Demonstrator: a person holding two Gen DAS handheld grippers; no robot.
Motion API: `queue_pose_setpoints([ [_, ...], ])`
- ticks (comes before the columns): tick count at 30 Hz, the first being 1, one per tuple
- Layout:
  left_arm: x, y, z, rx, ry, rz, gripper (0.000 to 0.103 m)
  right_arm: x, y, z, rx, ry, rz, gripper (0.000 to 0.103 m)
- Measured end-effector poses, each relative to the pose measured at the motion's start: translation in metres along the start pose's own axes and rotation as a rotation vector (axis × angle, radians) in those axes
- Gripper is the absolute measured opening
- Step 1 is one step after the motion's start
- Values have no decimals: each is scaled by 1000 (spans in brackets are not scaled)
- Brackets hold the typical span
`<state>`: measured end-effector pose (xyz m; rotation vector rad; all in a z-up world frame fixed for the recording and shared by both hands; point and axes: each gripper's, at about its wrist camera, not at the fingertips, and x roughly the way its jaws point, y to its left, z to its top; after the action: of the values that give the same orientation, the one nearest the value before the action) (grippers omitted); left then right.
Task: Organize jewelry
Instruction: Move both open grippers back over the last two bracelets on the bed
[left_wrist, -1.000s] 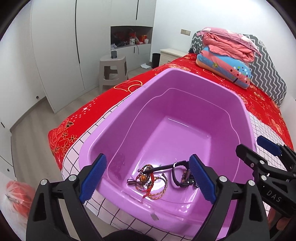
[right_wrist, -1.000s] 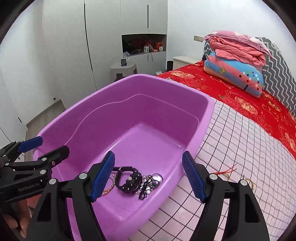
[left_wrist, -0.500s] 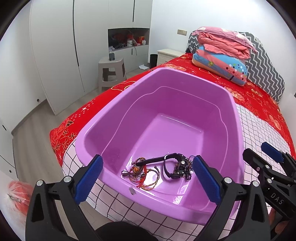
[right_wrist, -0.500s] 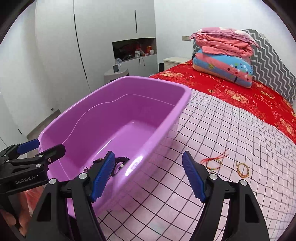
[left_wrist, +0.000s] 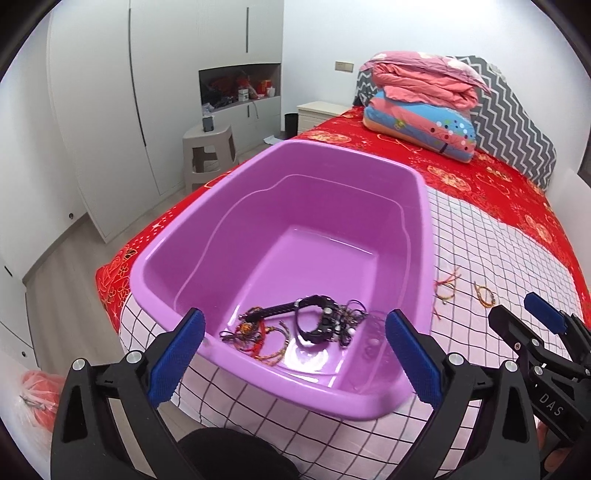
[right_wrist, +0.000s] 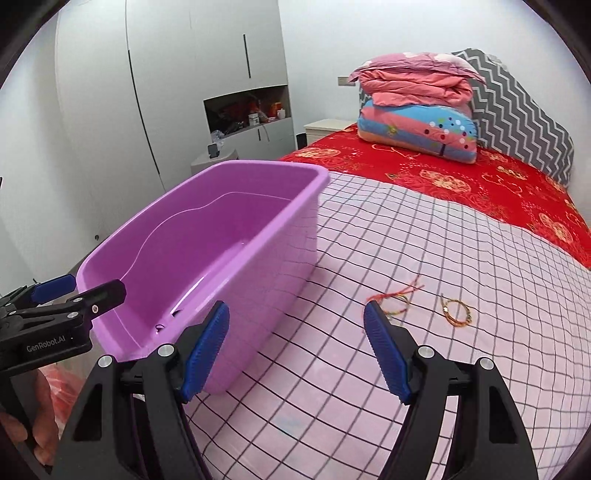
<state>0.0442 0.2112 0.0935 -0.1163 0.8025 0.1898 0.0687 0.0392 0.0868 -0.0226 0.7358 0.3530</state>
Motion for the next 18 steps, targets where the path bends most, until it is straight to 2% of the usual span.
queue_pose_setpoints([
  [7,-10,-34,-12,52,6,-39,96,-20,-31,-24,50,-4,-31,72],
  [18,-20,-100,-33,151,0,-121,96,-47,-93,-72,116,12,-136,72],
])
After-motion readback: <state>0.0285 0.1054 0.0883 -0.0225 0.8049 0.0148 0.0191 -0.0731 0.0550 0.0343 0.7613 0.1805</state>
